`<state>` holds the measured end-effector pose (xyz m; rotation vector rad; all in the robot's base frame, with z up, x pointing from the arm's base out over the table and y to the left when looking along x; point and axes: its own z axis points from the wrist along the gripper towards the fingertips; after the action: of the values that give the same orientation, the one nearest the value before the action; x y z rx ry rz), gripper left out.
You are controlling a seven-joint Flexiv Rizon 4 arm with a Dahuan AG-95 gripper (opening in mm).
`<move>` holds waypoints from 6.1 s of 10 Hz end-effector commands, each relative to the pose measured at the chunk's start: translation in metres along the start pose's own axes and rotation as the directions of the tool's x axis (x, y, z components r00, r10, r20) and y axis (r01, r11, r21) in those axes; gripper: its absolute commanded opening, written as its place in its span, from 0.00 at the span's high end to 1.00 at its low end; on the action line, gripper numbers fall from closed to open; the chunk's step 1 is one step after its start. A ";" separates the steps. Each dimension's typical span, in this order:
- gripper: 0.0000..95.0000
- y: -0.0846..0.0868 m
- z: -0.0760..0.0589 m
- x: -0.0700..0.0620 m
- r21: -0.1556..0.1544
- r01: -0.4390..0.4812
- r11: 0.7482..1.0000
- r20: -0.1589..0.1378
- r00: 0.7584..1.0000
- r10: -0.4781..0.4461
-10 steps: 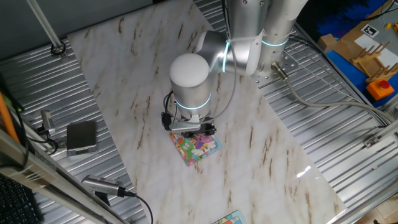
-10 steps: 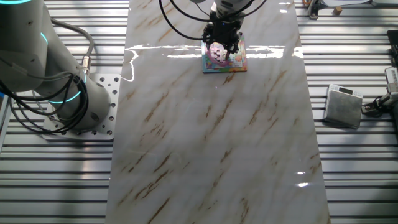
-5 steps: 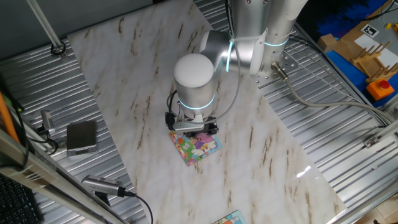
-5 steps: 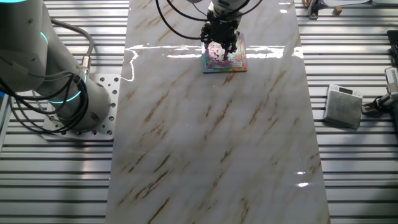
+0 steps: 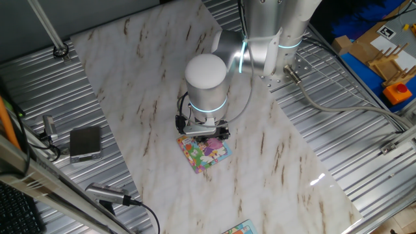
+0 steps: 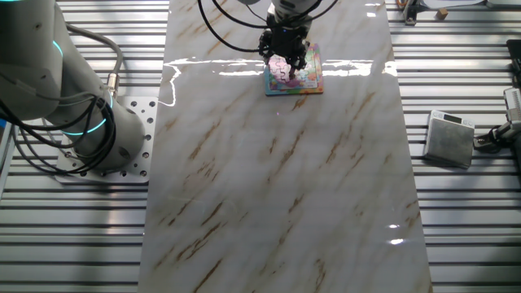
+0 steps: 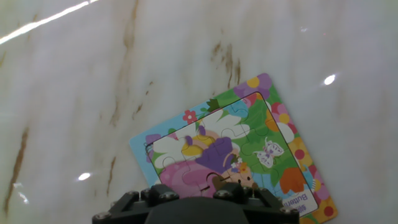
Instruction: Assemble one piece of a puzzle
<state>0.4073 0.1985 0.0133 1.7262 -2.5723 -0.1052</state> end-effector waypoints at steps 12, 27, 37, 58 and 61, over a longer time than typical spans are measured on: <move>0.40 0.001 0.000 -0.001 -0.003 -0.004 1.000 0.004 1.000 0.004; 0.40 0.002 -0.005 0.008 0.003 0.003 1.000 -0.011 1.000 -0.003; 0.40 0.012 0.010 0.017 0.022 -0.007 1.000 -0.016 1.000 0.007; 0.60 -0.023 -0.012 0.020 0.010 -0.111 0.994 -0.053 0.992 0.112; 0.60 -0.054 -0.022 0.054 0.007 -0.093 0.996 -0.062 0.994 0.093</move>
<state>0.4366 0.1342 0.0277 1.5530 -2.6110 -0.0237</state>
